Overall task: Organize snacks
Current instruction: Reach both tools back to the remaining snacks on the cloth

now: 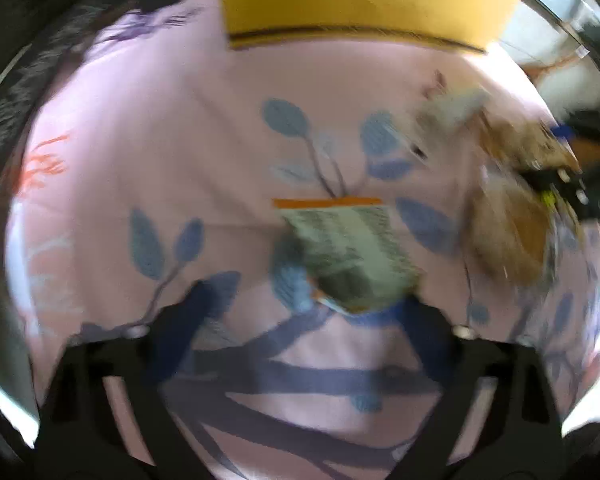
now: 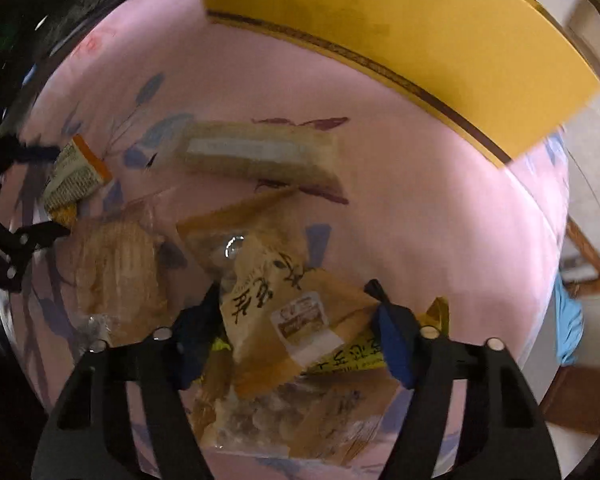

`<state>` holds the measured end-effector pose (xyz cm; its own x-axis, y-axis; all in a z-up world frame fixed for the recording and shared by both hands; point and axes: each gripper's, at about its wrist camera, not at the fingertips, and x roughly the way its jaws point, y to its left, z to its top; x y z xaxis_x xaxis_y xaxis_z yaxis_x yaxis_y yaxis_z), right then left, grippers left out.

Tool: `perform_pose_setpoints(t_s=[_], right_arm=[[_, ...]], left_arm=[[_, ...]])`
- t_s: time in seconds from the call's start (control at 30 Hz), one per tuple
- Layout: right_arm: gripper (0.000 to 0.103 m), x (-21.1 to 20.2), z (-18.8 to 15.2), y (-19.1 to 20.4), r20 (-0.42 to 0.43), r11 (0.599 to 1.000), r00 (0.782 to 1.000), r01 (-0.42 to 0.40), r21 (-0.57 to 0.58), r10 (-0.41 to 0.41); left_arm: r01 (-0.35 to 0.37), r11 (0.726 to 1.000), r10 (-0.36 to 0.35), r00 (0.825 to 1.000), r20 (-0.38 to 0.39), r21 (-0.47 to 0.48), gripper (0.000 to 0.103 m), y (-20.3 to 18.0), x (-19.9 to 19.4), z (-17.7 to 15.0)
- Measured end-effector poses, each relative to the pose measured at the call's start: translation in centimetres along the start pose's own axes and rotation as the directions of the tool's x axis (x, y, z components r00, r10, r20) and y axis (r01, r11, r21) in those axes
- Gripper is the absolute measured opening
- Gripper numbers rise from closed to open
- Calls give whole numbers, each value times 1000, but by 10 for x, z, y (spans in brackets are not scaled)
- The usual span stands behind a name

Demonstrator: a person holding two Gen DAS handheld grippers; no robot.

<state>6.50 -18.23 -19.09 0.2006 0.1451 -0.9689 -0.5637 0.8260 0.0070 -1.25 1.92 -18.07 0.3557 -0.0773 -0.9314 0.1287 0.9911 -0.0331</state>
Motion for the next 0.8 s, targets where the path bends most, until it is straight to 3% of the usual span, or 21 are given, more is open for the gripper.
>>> perform_pose_setpoints(t_s=[0.07, 0.1, 0.17, 0.2, 0.23, 0.27, 0.3, 0.33, 0.4, 0.6, 0.7, 0.8], right_arm=[[67, -13, -7, 3, 43, 999, 999, -8, 46, 6], [65, -18, -10, 4, 57, 998, 998, -12, 63, 8], [50, -31, -16, 10, 97, 996, 995, -33, 79, 25], [50, -35, -19, 13, 103, 997, 994, -32, 76, 24], [51, -33, -22, 15, 83, 998, 996, 11, 61, -16], [59, -29, -24, 17, 55, 998, 998, 43, 41, -45], [73, -27, -30, 19, 35, 998, 998, 59, 13, -60], [79, -28, -35, 20, 23, 997, 997, 74, 12, -74], [101, -34, -42, 14, -2, 993, 995, 100, 60, -100], [102, -69, -55, -4, 73, 973, 984, 144, 182, -159], [102, -70, -27, -19, 115, 969, 989, 68, 236, -97], [102, -49, 3, -13, 94, 981, 995, 21, 191, -39]], left_arm=[[25, 999, -25, 1000, 13, 46, 49, -8, -5, 4], [20, 998, -21, 1000, 12, 62, 47, -10, -5, 5], [22, 997, -24, 999, 26, 77, 47, -13, -7, 6], [29, 998, -31, 999, 20, 64, 47, -11, -5, 5], [32, 998, -33, 999, 13, 52, 49, -10, -4, 4], [25, 999, -25, 1000, 12, 46, 76, -8, -6, 2], [-1, 999, 1, 1000, -10, 44, 96, -6, -6, 3], [-54, 998, 55, 998, -27, 42, 101, -5, -8, 1], [-98, 994, 99, 995, -28, 48, 101, -1, -16, -9], [-132, 991, 132, 991, -37, -6, 101, 11, -29, -15], [-58, 991, 53, 998, -42, -118, 101, 18, -27, 1], [-15, 978, 1, 998, -66, -210, 101, 21, -17, 12]])
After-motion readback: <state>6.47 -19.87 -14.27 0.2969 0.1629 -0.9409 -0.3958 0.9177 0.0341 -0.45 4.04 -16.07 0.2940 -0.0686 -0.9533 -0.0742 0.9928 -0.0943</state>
